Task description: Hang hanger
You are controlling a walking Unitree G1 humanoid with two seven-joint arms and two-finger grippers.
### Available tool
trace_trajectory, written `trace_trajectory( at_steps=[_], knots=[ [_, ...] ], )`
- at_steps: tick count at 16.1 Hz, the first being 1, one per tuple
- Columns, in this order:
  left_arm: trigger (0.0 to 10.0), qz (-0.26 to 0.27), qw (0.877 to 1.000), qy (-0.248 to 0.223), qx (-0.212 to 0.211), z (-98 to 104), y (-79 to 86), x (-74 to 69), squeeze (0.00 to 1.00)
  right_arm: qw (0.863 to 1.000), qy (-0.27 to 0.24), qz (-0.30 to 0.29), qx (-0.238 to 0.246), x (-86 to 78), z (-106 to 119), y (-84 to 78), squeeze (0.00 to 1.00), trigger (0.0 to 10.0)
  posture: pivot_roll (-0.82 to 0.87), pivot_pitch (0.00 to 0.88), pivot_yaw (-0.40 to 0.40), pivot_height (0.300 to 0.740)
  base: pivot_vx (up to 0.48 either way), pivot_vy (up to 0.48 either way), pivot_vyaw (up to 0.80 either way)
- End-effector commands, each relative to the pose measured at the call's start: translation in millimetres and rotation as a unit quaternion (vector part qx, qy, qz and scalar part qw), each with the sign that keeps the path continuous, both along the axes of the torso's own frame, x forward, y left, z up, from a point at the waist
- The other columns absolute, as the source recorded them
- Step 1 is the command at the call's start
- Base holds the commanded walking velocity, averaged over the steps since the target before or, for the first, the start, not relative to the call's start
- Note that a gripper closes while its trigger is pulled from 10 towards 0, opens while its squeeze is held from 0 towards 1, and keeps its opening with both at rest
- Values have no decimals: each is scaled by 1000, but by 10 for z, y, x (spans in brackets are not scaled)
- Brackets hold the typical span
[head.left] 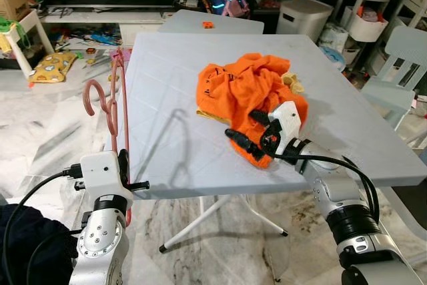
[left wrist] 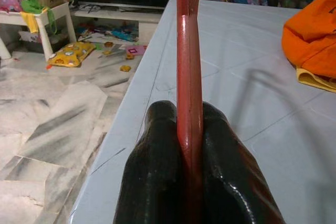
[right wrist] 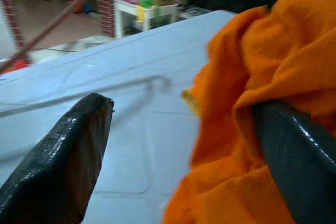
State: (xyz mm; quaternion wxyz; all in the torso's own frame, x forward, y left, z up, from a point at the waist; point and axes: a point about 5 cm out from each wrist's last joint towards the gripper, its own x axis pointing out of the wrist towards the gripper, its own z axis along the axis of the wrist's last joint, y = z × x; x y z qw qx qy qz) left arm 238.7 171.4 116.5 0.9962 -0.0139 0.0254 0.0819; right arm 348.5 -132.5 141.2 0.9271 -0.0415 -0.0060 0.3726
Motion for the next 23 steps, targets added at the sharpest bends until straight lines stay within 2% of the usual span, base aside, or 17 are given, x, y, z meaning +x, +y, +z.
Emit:
trace_trajectory(
  at_steps=[1,2,3,5,6,8,9,11,13,15,16,17,18,19,20,21,23],
  knots=[
    [10000,-3,1000,-9,0,53,-7,-4,0,999,-36,-26,-4,71,165,-44,1000,10000,27,2,-31,740,0,0,0],
    [10000,-3,1000,-9,0,53,-10,-2,0,998,-44,-36,-3,85,196,-55,1000,10000,27,2,-31,740,0,0,0],
    [10000,-4,1000,-9,0,53,-14,2,0,996,-66,-64,14,129,318,-101,1000,10000,26,2,-32,740,0,0,0],
    [10000,-3,1000,-9,0,53,-8,4,0,995,-65,-59,48,142,415,-109,1000,10000,26,0,-34,740,0,0,0],
    [10000,-3,1000,-9,0,55,-7,7,0,995,-57,-30,71,115,457,-74,1000,10000,25,0,-34,740,0,0,0],
    [10000,-3,1000,-10,-1,54,-12,14,0,995,-27,55,80,4,433,15,1000,10000,23,0,-35,740,0,0,0],
    [10000,-3,1000,-10,-1,54,-13,14,0,994,-20,72,78,-30,413,30,1000,10000,23,0,-35,740,0,0,0],
    [10000,-2,1000,-10,-2,54,-14,16,0,993,-9,113,38,-118,320,55,1000,10000,24,0,-36,740,0,0,0],
    [10000,-3,1000,-10,-2,55,-12,19,0,985,29,167,20,-235,201,63,1000,10000,25,0,-34,740,0,0,0],
    [10000,-3,1000,-10,-1,56,-7,19,0,981,47,187,-37,-304,56,31,1000,10000,26,0,-33,740,0,0,0],
    [10000,-3,1000,-10,-1,56,-5,19,0,982,45,175,-56,-289,21,11,1000,10000,25,0,-33,740,0,0,0],
    [10000,-3,1000,-10,-1,56,-5,17,0,983,34,148,-103,-248,-34,-37,1000,10000,26,0,-32,740,0,0,0],
    [10000,-4,1000,-10,-1,53,-6,15,0,985,17,103,-136,-169,-38,-91,1000,10000,25,0,-31,740,0,0,0],
    [10000,-4,1000,-10,-1,53,-9,17,0,988,-13,41,-145,-50,38,-154,1000,10000,25,0,-30,740,0,0,0],
    [10000,-4,1000,-10,-1,53,-9,17,0,989,-21,27,-146,-22,62,-170,1000,10000,25,0,-30,740,0,0,0],
    [10000,-5,1000,-10,0,54,-9,21,0,987,-64,-44,-137,99,219,-238,1000,10000,25,0,-29,740,0,0,0],
    [10000,-4,1000,-10,1,55,-6,24,0,984,-110,-116,-84,201,472,-328,1000,10000,25,0,-30,740,0,0,0]
  ],
)
